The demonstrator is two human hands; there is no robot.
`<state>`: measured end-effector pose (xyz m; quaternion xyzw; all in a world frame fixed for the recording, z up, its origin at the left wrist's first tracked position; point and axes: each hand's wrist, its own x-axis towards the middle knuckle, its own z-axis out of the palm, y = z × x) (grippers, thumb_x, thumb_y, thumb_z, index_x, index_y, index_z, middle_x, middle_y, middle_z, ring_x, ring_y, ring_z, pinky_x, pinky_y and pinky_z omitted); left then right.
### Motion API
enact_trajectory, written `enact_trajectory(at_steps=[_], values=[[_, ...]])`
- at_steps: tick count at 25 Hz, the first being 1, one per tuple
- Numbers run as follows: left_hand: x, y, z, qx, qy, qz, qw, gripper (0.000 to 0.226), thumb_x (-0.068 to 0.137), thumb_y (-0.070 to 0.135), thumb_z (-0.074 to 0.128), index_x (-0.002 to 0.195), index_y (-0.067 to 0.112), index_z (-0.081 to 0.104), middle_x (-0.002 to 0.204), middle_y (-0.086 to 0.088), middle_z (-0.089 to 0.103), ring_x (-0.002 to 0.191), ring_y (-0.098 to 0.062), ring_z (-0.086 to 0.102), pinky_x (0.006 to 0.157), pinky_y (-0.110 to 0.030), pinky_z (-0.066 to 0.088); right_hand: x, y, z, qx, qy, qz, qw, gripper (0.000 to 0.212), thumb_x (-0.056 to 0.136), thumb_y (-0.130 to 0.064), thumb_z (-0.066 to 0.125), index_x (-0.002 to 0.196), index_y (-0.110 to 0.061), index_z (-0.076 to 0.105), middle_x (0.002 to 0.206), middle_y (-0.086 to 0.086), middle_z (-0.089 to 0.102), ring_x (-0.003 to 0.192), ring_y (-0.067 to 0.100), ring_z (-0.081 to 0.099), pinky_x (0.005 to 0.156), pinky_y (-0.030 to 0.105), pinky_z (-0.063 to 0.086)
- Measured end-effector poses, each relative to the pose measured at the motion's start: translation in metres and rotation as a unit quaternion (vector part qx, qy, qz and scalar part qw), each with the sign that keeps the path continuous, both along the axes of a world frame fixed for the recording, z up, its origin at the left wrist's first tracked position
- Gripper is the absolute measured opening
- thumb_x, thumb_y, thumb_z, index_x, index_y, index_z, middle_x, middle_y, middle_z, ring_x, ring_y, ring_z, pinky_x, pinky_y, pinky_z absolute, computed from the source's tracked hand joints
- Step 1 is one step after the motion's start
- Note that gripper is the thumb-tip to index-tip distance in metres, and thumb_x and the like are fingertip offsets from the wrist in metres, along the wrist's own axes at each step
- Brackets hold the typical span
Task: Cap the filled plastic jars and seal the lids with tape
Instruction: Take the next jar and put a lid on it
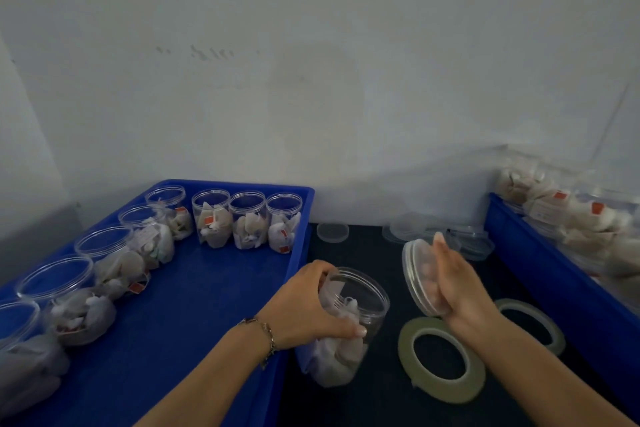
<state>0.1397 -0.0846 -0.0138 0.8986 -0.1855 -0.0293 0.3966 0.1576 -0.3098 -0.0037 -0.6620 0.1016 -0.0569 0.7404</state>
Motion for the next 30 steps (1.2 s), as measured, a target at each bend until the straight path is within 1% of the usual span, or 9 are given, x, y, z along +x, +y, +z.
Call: enact_trajectory(at_steps=[5,9,11,13,16,20,24,28,30], values=[[-0.014,-0.009,0.009,-0.156,0.029,-0.062,0.985,0.073,0.052,0.053,0.079,0.117,0.035,0.052,0.115,0.009,0.06,0.107,-0.01,0.059,0.093,-0.036,0.051,-0.015,0.019,0.012,-0.163,0.015,0.109,0.98,0.027,0.084,-0.046,0.064,0.102,-0.027,0.056,0.097,-0.003,0.059,0.084,0.012,0.06,0.059,0.022,0.042],[-0.024,-0.015,0.011,-0.17,0.037,-0.088,0.981,0.064,0.058,0.051,0.076,0.116,0.04,0.052,0.107,0.015,0.066,0.098,-0.002,0.063,0.085,-0.023,0.053,-0.023,0.034,0.022,-0.276,-0.07,0.125,0.95,0.011,0.088,-0.041,0.061,0.087,-0.03,0.062,0.085,-0.009,0.066,0.076,0.003,0.064,0.059,0.012,0.046],[-0.025,-0.017,0.01,-0.173,0.032,-0.09,0.98,0.062,0.061,0.049,0.077,0.117,0.036,0.054,0.104,0.01,0.068,0.094,-0.005,0.066,0.084,-0.025,0.054,-0.03,0.034,0.023,-0.311,-0.134,0.16,0.927,0.026,0.085,-0.054,0.056,0.09,-0.031,0.065,0.086,-0.01,0.067,0.08,0.002,0.065,0.063,0.009,0.048],[-0.024,-0.016,0.011,-0.2,0.028,-0.077,0.976,0.062,0.062,0.049,0.077,0.118,0.035,0.055,0.102,0.008,0.069,0.093,-0.008,0.067,0.086,-0.03,0.055,-0.036,0.03,0.024,-0.294,-0.159,0.232,0.914,0.041,0.081,-0.066,0.053,0.106,-0.035,0.064,0.103,-0.011,0.067,0.095,0.002,0.064,0.077,0.014,0.052],[-0.022,-0.014,0.011,-0.236,0.033,-0.077,0.968,0.069,0.062,0.051,0.076,0.124,0.031,0.053,0.103,0.006,0.07,0.094,-0.011,0.067,0.085,-0.031,0.055,-0.039,0.026,0.024,-0.239,-0.18,0.271,0.915,0.035,0.082,-0.048,0.061,0.116,-0.039,0.06,0.121,-0.009,0.065,0.11,0.005,0.061,0.086,0.02,0.052],[-0.021,-0.01,0.016,-0.258,0.045,-0.093,0.961,0.078,0.063,0.048,0.077,0.13,0.017,0.051,0.106,0.001,0.069,0.097,-0.014,0.067,0.083,-0.028,0.054,-0.037,0.024,0.04,-0.198,-0.211,0.332,0.898,0.05,0.077,-0.046,0.066,0.12,-0.021,0.063,0.119,-0.009,0.067,0.11,0.012,0.063,0.083,0.019,0.051],[-0.024,-0.005,0.028,-0.295,0.066,-0.105,0.947,0.053,0.064,0.042,0.074,0.112,0.022,0.062,0.098,0.003,0.071,0.091,-0.012,0.068,0.077,-0.022,0.052,-0.033,0.023,0.051,-0.213,-0.238,0.348,0.881,0.056,0.073,-0.044,0.067,0.123,-0.019,0.06,0.122,-0.011,0.065,0.113,0.012,0.061,0.086,0.02,0.05],[-0.024,-0.001,0.027,-0.34,0.104,-0.116,0.928,0.058,0.063,0.052,0.072,0.103,0.011,0.067,0.098,-0.009,0.07,0.093,-0.025,0.066,0.086,-0.037,0.051,-0.032,0.026,0.06,-0.2,-0.27,0.308,0.89,0.069,0.07,-0.07,0.062,0.12,-0.023,0.063,0.123,-0.011,0.064,0.115,0.011,0.06,0.087,0.022,0.051],[-0.023,0.0,0.028,-0.358,0.115,-0.124,0.918,0.067,0.058,0.062,0.074,0.101,0.012,0.067,0.098,-0.007,0.069,0.094,-0.024,0.064,0.089,-0.04,0.048,-0.034,0.031,0.062,-0.204,-0.286,0.322,0.879,0.068,0.071,-0.07,0.062,0.118,-0.021,0.063,0.124,-0.012,0.063,0.117,0.011,0.059,0.089,0.022,0.051]])
